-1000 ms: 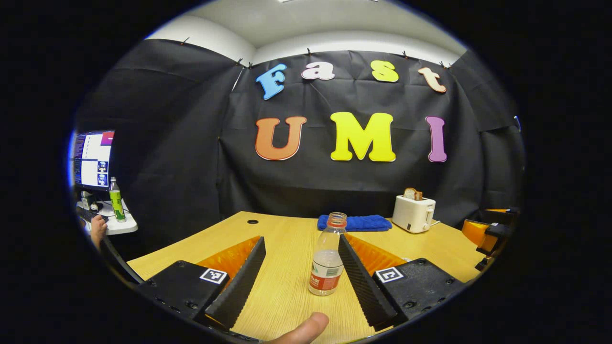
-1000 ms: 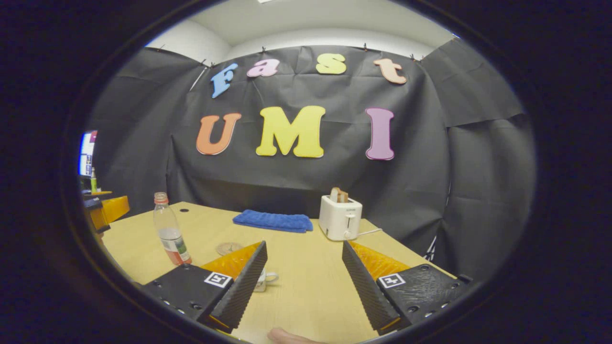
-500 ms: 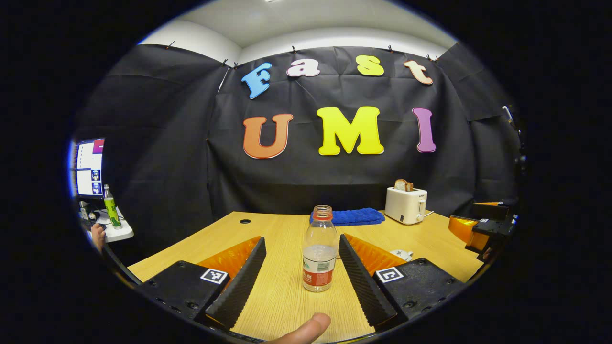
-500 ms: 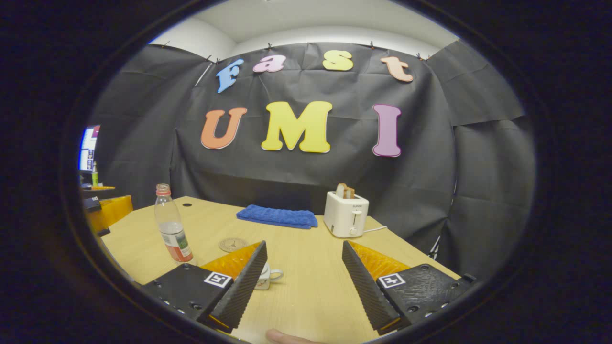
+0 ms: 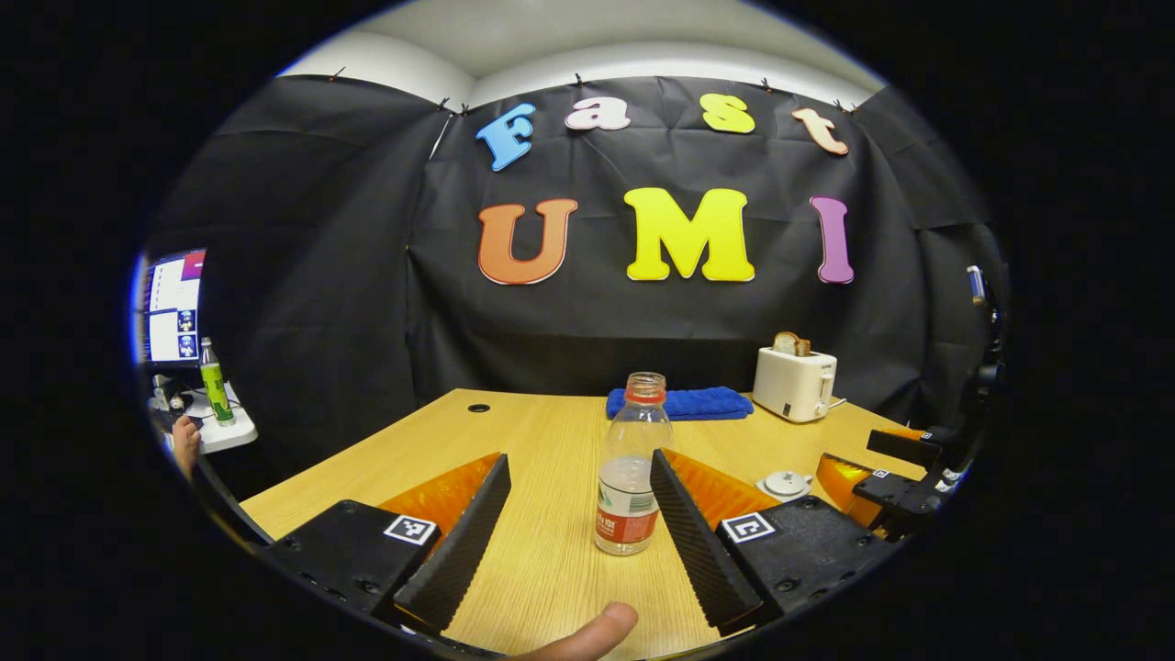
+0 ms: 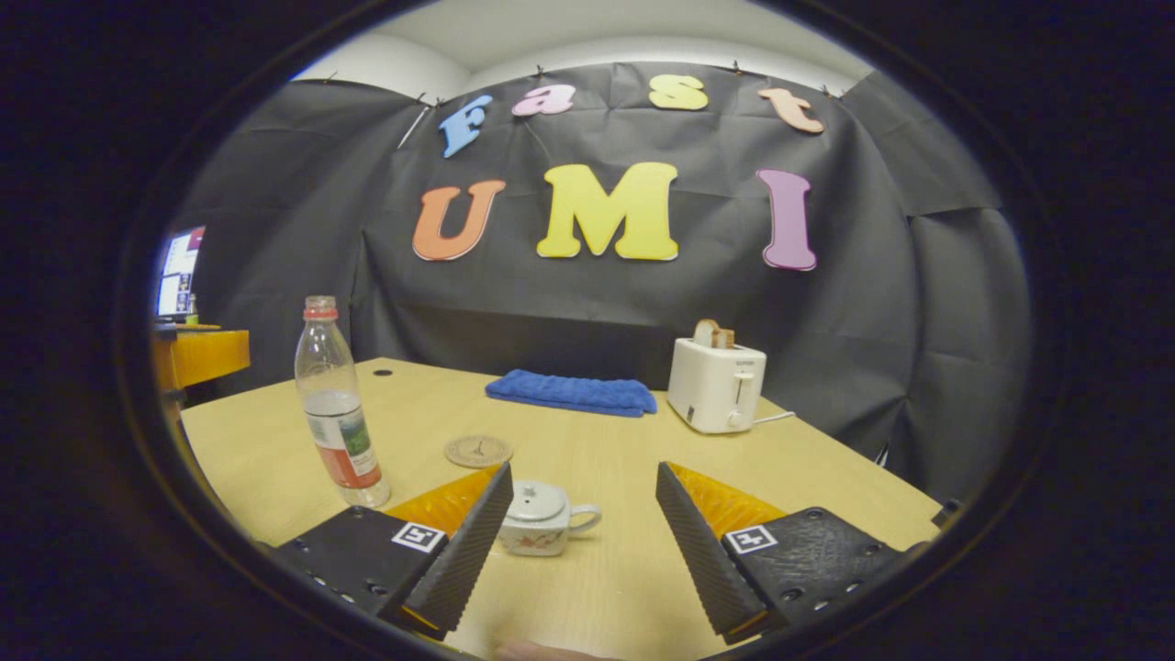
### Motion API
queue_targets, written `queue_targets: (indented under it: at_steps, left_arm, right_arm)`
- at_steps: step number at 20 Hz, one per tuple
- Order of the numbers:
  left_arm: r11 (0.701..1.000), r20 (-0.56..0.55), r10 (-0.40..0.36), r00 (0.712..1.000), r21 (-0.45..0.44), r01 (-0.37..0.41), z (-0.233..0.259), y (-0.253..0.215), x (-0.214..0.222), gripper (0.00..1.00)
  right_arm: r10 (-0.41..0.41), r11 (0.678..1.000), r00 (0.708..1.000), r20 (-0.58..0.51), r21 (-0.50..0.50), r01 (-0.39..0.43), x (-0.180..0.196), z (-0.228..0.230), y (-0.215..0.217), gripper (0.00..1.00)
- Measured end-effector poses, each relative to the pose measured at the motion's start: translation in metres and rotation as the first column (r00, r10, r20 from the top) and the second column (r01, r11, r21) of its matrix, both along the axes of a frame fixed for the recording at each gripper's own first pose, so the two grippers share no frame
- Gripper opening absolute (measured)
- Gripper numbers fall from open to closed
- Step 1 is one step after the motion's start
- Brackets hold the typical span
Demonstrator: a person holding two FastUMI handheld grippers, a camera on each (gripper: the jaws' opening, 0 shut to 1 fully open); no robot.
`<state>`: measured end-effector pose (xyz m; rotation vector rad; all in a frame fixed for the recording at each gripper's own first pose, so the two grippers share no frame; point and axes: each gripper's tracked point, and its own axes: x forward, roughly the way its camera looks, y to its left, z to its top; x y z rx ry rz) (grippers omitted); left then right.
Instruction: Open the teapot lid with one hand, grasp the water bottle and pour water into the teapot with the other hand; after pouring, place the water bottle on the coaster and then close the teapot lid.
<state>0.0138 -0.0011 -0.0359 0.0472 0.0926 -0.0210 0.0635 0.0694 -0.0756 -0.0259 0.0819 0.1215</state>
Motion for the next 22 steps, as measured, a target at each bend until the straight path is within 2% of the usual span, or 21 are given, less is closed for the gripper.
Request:
queue_targets:
  at_steps: [1, 5, 6, 9, 11, 15, 16, 18, 21, 22]
  left_arm:
    - [1.0, -0.004, 0.004, 1.0, 0.005, -0.004, -0.001, 0.001, 0.001, 0.97]
    - [1.0, -0.016, 0.001, 1.0, 0.021, -0.001, -0.009, 0.0, 0.006, 0.96]
    - [1.0, -0.019, -0.002, 1.0, 0.021, 0.003, -0.011, 0.0, 0.006, 0.97]
    - [1.0, -0.036, -0.01, 0.999, 0.026, 0.011, -0.015, -0.003, 0.007, 0.97]
    - [1.0, -0.038, -0.009, 0.999, 0.029, 0.01, -0.016, -0.003, 0.007, 0.97]
    - [1.0, -0.032, -0.017, 0.999, 0.021, 0.018, -0.015, -0.004, 0.008, 0.97]
    - [1.0, -0.03, -0.019, 0.999, 0.021, 0.02, -0.015, -0.005, 0.007, 0.97]
    - [1.0, -0.029, -0.018, 0.999, 0.024, 0.019, -0.017, -0.005, 0.009, 0.97]
    - [0.999, -0.029, -0.032, 0.999, 0.009, 0.033, -0.021, -0.009, 0.011, 0.97]
    - [0.999, -0.027, -0.041, 0.999, 0.003, 0.041, -0.022, -0.012, 0.013, 0.97]
  right_arm:
    - [0.004, 1.0, 1.0, -0.006, -0.001, -0.004, 0.007, -0.003, 0.004, 0.97]
    - [0.027, 1.0, 0.999, -0.038, 0.004, -0.027, 0.022, -0.016, 0.018, 0.94]
    - [0.034, 0.999, 0.999, -0.041, 0.001, -0.034, 0.026, -0.016, 0.023, 0.96]
    - [0.047, 0.999, 0.998, -0.039, -0.004, -0.047, 0.033, -0.017, 0.033, 0.87]
    - [0.044, 0.999, 0.998, -0.043, 0.002, -0.044, 0.039, -0.019, 0.036, 0.77]
    - [0.062, 0.997, 0.997, -0.056, 0.04, -0.06, 0.045, -0.022, 0.043, 0.33]
    - [0.062, 0.998, 0.996, -0.061, 0.034, -0.06, 0.046, -0.024, 0.044, 0.18]
    - [0.062, 0.998, 0.996, -0.059, 0.018, -0.061, 0.048, -0.025, 0.045, 0.14]
    - [0.082, 0.997, 0.995, -0.057, 0.008, -0.082, 0.049, -0.026, 0.046, 0.16]
    - [0.062, 0.998, 0.997, -0.054, 0.004, -0.062, 0.051, -0.024, 0.04, 0.17]
